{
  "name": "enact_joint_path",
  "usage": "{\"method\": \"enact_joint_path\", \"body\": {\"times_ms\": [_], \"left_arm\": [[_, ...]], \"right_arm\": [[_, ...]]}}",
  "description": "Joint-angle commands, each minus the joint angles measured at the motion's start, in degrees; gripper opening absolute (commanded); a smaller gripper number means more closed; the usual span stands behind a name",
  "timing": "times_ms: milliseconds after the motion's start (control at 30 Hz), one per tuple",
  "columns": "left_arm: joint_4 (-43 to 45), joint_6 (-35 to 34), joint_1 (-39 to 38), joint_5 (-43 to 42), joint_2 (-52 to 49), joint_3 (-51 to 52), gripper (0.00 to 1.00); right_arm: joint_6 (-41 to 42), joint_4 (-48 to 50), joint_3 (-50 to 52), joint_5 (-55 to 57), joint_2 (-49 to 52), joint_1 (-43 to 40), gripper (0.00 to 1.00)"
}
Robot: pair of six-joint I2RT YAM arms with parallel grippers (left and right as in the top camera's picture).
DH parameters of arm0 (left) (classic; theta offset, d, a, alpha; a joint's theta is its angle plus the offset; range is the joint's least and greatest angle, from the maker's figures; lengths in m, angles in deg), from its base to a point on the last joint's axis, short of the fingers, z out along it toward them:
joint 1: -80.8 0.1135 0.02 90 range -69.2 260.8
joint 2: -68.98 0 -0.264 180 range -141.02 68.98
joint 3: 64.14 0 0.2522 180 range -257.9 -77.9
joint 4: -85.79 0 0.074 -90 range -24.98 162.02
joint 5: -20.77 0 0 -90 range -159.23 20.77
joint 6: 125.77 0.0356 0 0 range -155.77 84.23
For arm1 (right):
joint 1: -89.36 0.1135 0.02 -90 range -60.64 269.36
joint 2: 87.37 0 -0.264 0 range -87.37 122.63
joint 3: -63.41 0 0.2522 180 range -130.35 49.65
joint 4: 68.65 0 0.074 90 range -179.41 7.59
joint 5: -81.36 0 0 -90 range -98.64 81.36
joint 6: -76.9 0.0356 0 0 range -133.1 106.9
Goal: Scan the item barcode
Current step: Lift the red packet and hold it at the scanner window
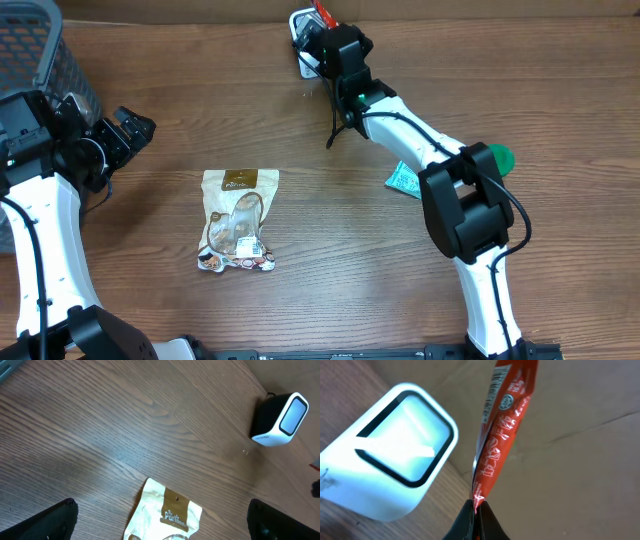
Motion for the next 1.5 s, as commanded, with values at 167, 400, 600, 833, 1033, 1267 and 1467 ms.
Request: {"method": "enact_joint_path", "body": {"times_ms": [167, 400, 600, 833, 1033, 1267, 1467], "left_arm": [[0.1, -0.3, 0.1, 0.0, 0.9, -0.4, 1.00], [0.1, -0.3, 0.1, 0.0, 0.9, -0.4, 1.00], [0.1, -0.3, 0.1, 0.0, 0.9, -0.4, 1.00], [0.0, -0.3, 0.1, 0.0, 0.9, -0.4, 1.00], [0.0, -0.3, 0.1, 0.0, 0.9, -0.4, 0.99], [0.1, -0.3, 0.1, 0.0, 0.9, -0.4, 1.00], [0.1, -0.3, 0.1, 0.0, 0.9, -0.4, 1.00]], "right_arm": [[0.6, 0.5, -1.5, 1.6, 2.3, -1.2, 0.03], [-8.2, 0.9, -1.5, 2.4, 4.0, -1.2, 0.03], [-17.0, 2.0, -1.5, 7.4, 6.3, -1.2, 0.03], [-20.4, 5.2, -1.5, 9.3, 7.8, -1.2, 0.03], [-20.4, 5.9, -1.6, 9.3, 7.8, -1.2, 0.04], [-20.4, 11.9, -1.6, 8.6, 7.8, 0.3, 0.03], [-20.4, 8.7, -1.6, 6.3, 7.9, 0.9, 0.03]]}}
